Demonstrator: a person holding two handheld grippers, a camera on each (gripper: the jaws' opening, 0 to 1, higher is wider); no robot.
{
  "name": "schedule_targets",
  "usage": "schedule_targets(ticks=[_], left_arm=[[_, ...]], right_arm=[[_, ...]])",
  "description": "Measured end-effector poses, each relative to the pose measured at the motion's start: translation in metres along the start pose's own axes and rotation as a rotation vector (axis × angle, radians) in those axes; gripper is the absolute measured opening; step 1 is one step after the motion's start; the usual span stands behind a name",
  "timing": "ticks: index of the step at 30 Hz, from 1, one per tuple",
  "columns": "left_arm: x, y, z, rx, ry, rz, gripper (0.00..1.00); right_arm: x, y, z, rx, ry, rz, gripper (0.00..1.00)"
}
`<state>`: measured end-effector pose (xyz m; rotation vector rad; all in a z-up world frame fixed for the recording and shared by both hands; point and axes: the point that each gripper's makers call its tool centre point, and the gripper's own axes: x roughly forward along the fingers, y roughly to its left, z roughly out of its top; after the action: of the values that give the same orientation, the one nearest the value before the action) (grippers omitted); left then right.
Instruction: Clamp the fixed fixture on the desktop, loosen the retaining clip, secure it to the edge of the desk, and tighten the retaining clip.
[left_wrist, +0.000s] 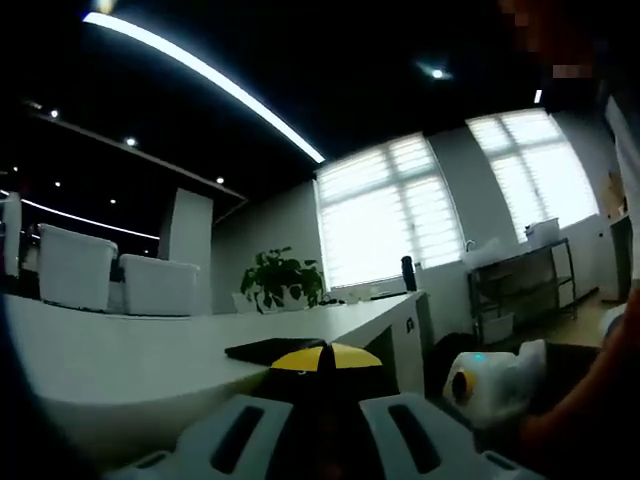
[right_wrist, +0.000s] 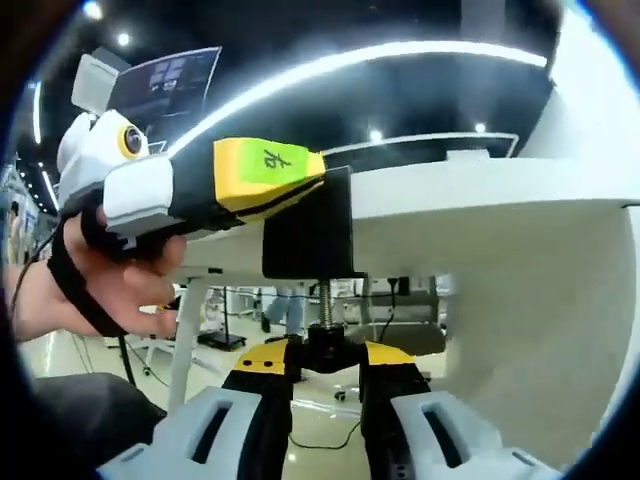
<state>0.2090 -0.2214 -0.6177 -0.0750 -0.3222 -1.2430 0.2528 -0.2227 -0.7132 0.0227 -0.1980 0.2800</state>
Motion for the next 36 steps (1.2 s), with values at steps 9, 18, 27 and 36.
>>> schedule_targets(ticks=[9,18,27,36], left_arm=[[-0.003,0.001,0.001,-0.006,-0.005,0.004,0.03],[-0.004,0.002,0.001,-0.012,-0.014,0.006,0.03],[-0.004,0.002,0.001,-0.003,-0.005,0.014,0.03],[-0.009,0.004,0.003,0.007,-0.003,0.028,0.03]], right_arm=[[0.002,0.006,-0.001,0.010,0.080,0.341,0.24],[-0.007,0.001,-0.010,-0.033,0.107,0.221,0.36],[-0.041,-0.001,0.016,-0.035,-0.030,-0.340,0.37],[-0.012,0.002,0.018,-0.033,-0.025,-0.440,0.38]])
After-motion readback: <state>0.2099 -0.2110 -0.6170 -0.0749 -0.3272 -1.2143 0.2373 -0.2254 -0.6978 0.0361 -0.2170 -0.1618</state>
